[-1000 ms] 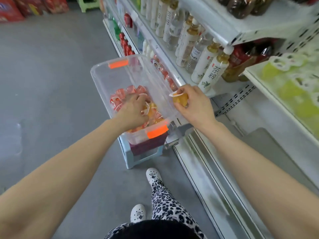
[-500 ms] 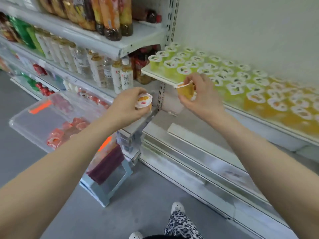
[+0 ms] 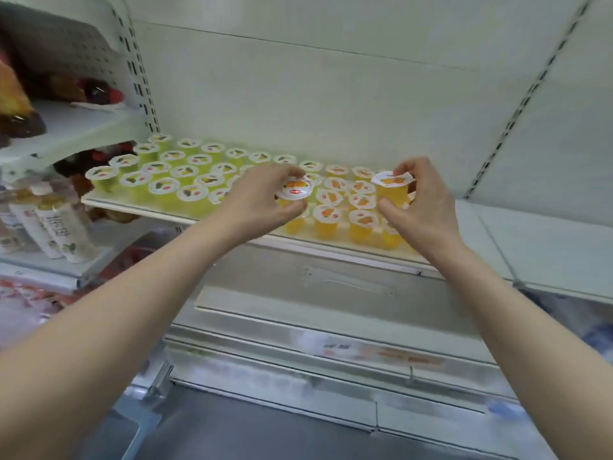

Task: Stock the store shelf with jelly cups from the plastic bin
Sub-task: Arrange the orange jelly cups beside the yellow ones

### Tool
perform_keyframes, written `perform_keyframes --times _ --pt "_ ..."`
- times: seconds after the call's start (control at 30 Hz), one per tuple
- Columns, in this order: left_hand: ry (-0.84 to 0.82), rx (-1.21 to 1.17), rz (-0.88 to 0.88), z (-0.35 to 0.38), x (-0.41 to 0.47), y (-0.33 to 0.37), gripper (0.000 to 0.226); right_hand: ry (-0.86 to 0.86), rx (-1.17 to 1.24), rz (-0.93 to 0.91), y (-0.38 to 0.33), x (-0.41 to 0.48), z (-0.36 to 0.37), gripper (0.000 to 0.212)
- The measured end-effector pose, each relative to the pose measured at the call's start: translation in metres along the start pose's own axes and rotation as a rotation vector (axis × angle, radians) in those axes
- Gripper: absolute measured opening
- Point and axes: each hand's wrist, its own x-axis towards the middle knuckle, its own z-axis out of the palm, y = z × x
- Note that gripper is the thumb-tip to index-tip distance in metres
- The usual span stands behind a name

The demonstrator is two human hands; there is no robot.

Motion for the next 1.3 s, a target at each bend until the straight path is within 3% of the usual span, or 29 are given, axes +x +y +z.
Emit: perform_keyframes --times 0.23,0.37,0.53,1.1,1.3 --pt "0.008 -0.055 -0.001 0.081 0.081 0.079 0.051 -0.029 -0.099 0.189 0.129 0.041 -0.078 0.035" --pt "0.016 -0.071 -0.055 0.114 0.107 0.104 0.054 -0.116 -0.084 0.305 0.187 0.056 -0.079 0.03" --pt "0.053 -0.065 -0.136 0.136 0.127 0.12 0.053 -0.263 -0.053 0.283 0.238 0.072 -0.059 0.03" --pt "0.099 -0.063 -0.218 0.153 0.152 0.124 0.05 -0.328 -0.028 0.19 0.265 0.123 -0.008 0.034" --pt "0.048 -0.104 -0.169 0.169 0.168 0.142 0.051 -0.496 -0.208 0.023 0.276 0.13 -0.025 0.045"
